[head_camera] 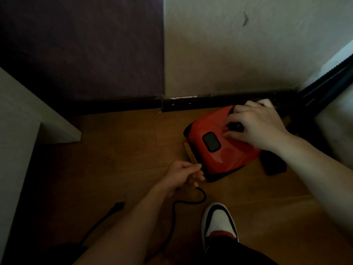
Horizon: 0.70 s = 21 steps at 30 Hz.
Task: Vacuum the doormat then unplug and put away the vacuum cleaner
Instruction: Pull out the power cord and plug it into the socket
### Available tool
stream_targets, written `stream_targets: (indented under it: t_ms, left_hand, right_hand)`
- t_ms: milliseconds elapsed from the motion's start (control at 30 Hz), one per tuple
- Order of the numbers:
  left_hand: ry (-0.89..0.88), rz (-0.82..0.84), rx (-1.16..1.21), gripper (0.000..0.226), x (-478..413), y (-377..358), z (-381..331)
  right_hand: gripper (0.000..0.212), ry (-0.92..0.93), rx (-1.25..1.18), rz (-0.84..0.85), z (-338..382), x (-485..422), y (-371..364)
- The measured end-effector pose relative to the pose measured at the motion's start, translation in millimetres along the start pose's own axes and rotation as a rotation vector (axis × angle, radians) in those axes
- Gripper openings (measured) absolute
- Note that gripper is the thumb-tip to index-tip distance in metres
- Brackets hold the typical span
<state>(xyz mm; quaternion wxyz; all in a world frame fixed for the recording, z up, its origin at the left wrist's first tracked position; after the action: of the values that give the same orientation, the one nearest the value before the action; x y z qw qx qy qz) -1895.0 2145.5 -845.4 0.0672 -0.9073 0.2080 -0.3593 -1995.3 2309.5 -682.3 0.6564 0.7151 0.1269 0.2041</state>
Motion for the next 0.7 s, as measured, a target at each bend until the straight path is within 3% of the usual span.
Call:
stream_targets:
  t_ms: [133, 267, 400, 500, 600, 700]
  left_hand:
    - [0.095, 0.033, 0.052, 0.008, -2.5, -0.7, 20.0]
    - [0.124, -0.027, 0.231, 0.021, -8.1, 0.1, 36.0]
    - [0.149, 0.002, 0.210, 0.018, -13.6, 2.9, 41.5]
    - [0.155, -0.095, 0.147, 0.026, -14.2, 9.0, 44.0]
    - [0.116, -0.237, 0.290, 0.036, -15.8, 30.2, 40.9]
    - [-0.023, -0.243, 0.425, 0.038, -21.0, 53.2, 11.3]
  right_hand:
    - [0.039, -0.004, 0.030, -0.016, -4.4, -3.3, -0.2]
    - [0.050, -0.015, 0.052, 0.021, -12.1, -9.9, 0.6]
    - [0.045, -0.015, 0.017, -0.024, -11.7, -7.8, 8.0]
    - [0.048, -0.009, 0.026, -0.038, -13.8, -7.9, 9.7]
    - [0.049, -0.009, 0.009, -0.046, -16.2, -8.0, 6.2]
    - [0.046, -0.023, 0.014, -0.059, -15.1, -7.9, 5.3]
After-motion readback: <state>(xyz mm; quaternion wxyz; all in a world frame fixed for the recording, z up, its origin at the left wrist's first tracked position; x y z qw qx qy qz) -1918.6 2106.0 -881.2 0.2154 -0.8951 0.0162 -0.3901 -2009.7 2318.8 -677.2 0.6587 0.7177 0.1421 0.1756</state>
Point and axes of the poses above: each hand's wrist, its own x-axis away from the middle knuckle, its own y-axis out of the back of the hand, z = x × y, the point moved 7 cm from there along -x, towards the middle knuckle, and after that the axes turned 7 degrees about z, right-handed, at the moved point
